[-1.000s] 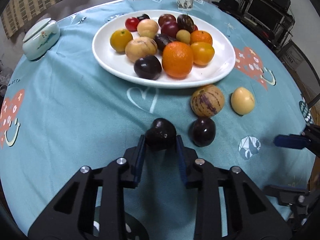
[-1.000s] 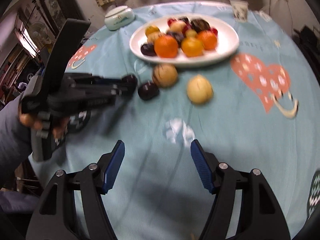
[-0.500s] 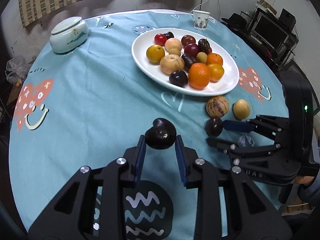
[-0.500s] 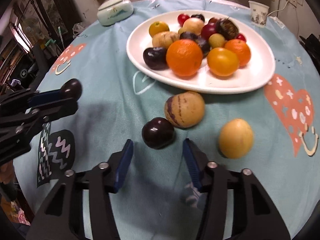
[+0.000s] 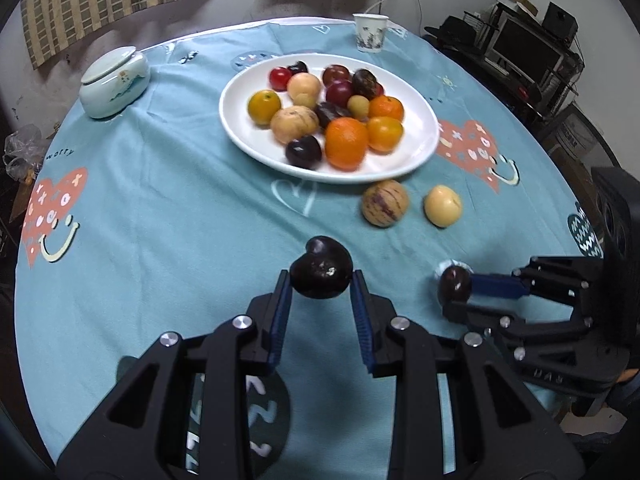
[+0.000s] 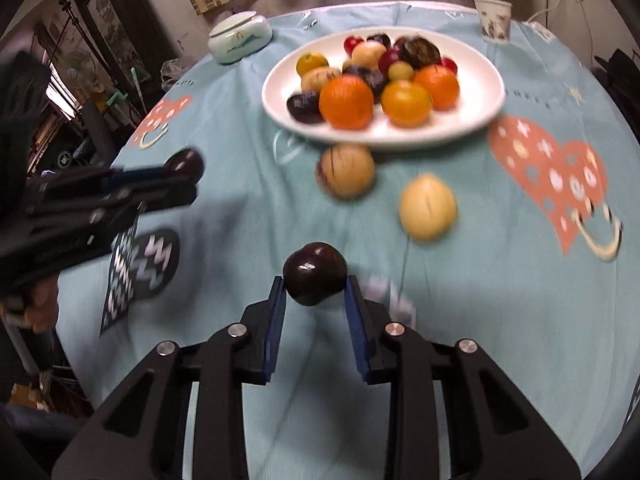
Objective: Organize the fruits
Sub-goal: 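Grasp a dark red plum with right tool while left tool holds its plum, then lift both plums and move them toward the white plate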
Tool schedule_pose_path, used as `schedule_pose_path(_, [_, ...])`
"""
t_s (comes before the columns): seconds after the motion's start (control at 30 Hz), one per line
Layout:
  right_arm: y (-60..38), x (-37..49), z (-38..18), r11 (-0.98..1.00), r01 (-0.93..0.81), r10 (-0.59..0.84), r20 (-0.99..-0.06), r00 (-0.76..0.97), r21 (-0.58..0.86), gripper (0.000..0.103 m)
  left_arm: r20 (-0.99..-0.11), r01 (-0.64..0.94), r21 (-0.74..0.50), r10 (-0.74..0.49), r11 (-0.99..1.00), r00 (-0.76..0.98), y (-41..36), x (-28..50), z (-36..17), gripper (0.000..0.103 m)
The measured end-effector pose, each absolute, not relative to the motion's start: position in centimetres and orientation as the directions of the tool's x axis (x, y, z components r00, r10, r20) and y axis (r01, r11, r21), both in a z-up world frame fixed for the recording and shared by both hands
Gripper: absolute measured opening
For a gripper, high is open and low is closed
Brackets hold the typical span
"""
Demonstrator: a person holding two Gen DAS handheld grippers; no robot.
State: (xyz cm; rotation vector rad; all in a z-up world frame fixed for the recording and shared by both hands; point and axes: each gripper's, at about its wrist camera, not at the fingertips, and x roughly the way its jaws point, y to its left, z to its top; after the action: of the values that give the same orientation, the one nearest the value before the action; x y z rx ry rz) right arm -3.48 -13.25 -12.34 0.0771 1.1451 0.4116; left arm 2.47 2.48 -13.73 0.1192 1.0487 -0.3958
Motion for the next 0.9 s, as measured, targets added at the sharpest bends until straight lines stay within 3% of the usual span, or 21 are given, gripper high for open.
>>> schedule_pose_path(0.5, [-16.7, -9.1, -10.6, 0.914, -0.29, 0.382, -0.841, 0.383, 0.283, 0.03, -0.864, 0.474, -0.058, -0.282, 0.878, 0.417, -4.5, -1.5, -12.7, 0.03])
schedule_pose_path(0.9, [-16.8, -8.8, -11.6, 0.892, -0.325, 0.42, -0.842, 0.338, 0.314, 0.03, -0.876, 0.46, -0.037, -0.251, 0.887, 0.413, -5.1, -1.4, -12.9, 0.03])
